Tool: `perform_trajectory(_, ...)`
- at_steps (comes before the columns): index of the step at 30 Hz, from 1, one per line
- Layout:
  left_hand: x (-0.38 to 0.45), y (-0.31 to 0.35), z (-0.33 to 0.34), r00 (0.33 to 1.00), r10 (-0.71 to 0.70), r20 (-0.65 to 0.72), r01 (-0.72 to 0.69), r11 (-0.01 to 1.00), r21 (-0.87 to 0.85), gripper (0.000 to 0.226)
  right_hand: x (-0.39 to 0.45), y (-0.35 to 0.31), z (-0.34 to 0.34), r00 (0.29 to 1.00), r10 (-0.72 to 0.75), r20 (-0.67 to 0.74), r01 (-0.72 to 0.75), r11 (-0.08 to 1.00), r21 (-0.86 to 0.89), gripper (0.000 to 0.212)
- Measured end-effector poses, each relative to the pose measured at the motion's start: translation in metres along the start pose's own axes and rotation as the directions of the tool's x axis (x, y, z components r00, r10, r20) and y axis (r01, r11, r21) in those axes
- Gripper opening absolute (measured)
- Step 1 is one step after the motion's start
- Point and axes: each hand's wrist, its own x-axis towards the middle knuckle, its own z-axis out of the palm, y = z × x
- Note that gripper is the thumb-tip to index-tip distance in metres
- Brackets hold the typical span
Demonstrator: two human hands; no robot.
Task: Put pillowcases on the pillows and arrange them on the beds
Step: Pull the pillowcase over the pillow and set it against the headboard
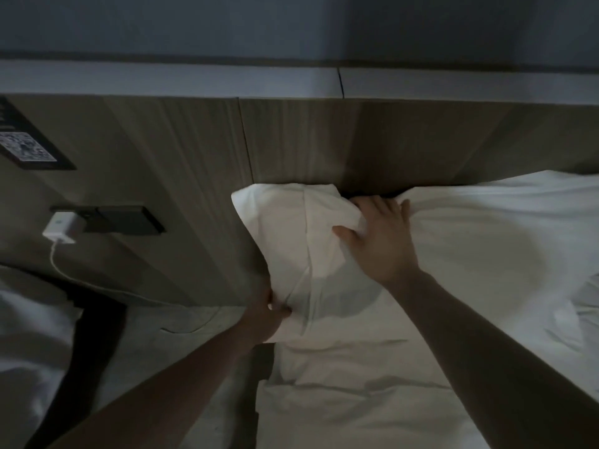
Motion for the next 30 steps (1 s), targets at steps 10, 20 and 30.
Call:
perform_trajectory(10,0.012,0.151,-0.054,0.951,0.309,-0.025,-0.31,0.942,-0.129,0.065,0.032,-0.029,-0.038,0.949,-0.085,0.305,0.068,0.995,0.068,0.061)
perform_trajectory(20,0.019,0.139,-0.064,0.916,0.366,-0.166,-0.387,0.914,-0.123,0.021,0.043,-0.04,-0.023,0.991,-0.13,-0.045,0.136,0.968,0.211,0.022)
perform_trajectory(30,-0.011,-0.003,-0.026,0.912,-0.373,0.169,0.409,0.83,-0.379,0.089,-0.01,0.003,-0.017,0.995,0.058,-0.086,-0.069,0.99,-0.127,0.074)
